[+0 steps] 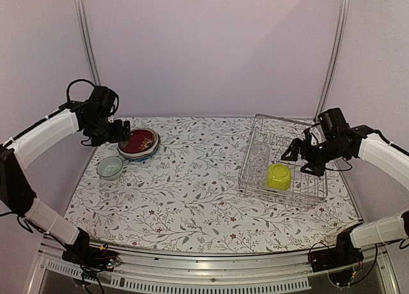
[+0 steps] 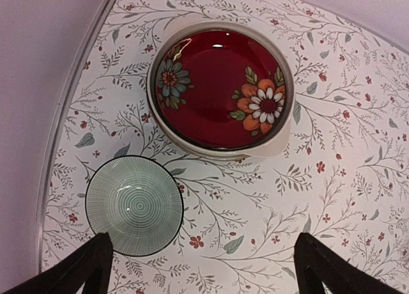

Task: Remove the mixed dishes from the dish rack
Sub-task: Grab the bowl from the dish rack.

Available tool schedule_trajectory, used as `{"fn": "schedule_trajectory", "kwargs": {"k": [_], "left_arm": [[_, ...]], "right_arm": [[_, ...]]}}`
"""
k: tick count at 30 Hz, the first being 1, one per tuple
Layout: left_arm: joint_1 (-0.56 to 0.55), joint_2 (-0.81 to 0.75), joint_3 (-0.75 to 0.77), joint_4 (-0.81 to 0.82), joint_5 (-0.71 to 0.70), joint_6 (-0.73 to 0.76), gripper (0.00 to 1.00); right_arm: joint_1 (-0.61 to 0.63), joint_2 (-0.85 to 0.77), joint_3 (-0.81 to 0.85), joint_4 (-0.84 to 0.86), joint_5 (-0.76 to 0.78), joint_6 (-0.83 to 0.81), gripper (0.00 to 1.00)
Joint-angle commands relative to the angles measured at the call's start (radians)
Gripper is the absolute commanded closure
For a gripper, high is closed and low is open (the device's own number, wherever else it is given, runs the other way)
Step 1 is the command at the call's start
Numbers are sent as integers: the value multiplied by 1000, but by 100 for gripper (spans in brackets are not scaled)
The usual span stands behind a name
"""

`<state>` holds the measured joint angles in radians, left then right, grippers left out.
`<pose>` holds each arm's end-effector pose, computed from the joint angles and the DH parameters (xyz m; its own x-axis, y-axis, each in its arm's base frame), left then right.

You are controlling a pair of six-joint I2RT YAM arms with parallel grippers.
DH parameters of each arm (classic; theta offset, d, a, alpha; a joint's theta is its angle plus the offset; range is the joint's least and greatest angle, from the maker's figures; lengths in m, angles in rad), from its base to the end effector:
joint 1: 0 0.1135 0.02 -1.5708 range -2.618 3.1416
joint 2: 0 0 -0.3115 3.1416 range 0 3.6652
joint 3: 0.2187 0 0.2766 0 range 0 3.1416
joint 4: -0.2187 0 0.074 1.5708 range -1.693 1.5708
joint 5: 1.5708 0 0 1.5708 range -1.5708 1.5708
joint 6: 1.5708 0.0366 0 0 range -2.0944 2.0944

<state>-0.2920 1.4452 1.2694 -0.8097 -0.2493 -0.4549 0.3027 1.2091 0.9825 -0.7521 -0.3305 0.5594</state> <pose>0.3069 -0.0828 0.3432 -0.7823 -0.2094 -0.5866 -0.2174 0.9744 -0.0580 0.2322 0.0850 0.3125 -0.9127 0.2408 -0.3301 0.0348 0.8508 0.5244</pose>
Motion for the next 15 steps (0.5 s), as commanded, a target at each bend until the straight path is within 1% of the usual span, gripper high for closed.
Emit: {"fn": "schedule_trajectory", "kwargs": {"k": [1, 8, 15], "left_arm": [[-13, -24, -11, 33, 31, 21, 0], [-19, -28, -19, 47, 44, 21, 1], [-20, -26, -19, 54, 39, 24, 1]], "right_arm": [[-18, -2, -83, 147, -33, 97, 1], [-43, 37, -167, 290, -59, 174, 1], [-44, 81, -216, 357, -17, 270, 1]]}}
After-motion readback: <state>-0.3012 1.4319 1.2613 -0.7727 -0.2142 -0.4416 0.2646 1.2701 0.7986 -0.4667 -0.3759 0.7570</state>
